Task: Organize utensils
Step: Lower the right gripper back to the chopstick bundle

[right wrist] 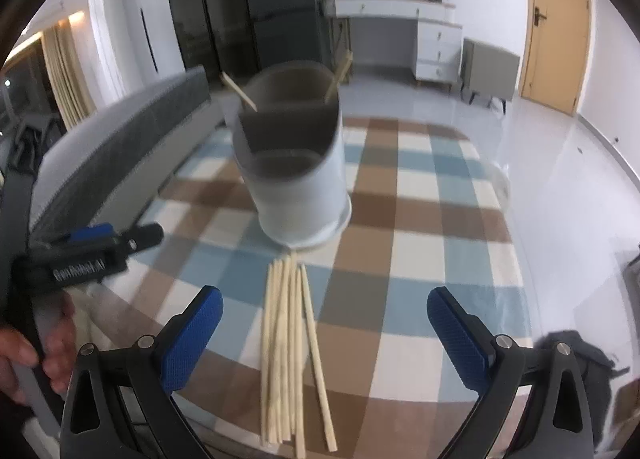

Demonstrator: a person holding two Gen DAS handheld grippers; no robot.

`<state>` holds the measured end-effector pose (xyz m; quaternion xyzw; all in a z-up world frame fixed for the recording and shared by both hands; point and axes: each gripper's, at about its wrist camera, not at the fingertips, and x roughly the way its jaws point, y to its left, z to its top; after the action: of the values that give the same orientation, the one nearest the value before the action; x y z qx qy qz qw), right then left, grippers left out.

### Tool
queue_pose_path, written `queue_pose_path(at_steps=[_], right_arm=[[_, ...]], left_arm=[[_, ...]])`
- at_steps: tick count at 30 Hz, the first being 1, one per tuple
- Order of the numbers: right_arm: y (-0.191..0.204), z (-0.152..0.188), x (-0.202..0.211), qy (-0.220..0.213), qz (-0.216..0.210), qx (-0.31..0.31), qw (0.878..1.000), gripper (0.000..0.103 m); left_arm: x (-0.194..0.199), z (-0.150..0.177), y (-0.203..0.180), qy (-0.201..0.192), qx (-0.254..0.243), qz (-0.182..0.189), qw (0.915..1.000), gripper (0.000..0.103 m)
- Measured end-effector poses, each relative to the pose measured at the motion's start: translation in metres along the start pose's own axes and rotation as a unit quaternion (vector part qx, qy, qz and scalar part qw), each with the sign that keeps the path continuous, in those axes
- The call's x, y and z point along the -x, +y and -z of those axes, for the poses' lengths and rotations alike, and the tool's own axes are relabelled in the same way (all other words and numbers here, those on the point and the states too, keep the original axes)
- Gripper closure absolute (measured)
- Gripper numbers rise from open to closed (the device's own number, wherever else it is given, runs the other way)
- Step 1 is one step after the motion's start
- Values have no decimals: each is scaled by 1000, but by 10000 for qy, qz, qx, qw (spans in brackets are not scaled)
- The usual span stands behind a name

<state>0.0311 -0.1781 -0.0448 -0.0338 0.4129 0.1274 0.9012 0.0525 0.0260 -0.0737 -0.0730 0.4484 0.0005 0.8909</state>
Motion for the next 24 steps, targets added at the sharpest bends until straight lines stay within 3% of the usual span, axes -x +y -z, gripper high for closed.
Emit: queue_pose_path(at_steps=[3,10,18,24], right_arm=[[0,0,-18,345,66,34,9994,0],[2,-7,-67,1094,274,377,9929,0],[9,-23,-115,1360,335,1012,9850,1],[12,-26,-128,1425,324,1374,9797,2]], left_arm=[[-11,-3,5,324,156,60,9993,13],[-27,-9,13,584,416,126,9973,13],[-39,-12,23,883,692,268,9933,13],[-43,-12,24,933,684,206,9931,13]])
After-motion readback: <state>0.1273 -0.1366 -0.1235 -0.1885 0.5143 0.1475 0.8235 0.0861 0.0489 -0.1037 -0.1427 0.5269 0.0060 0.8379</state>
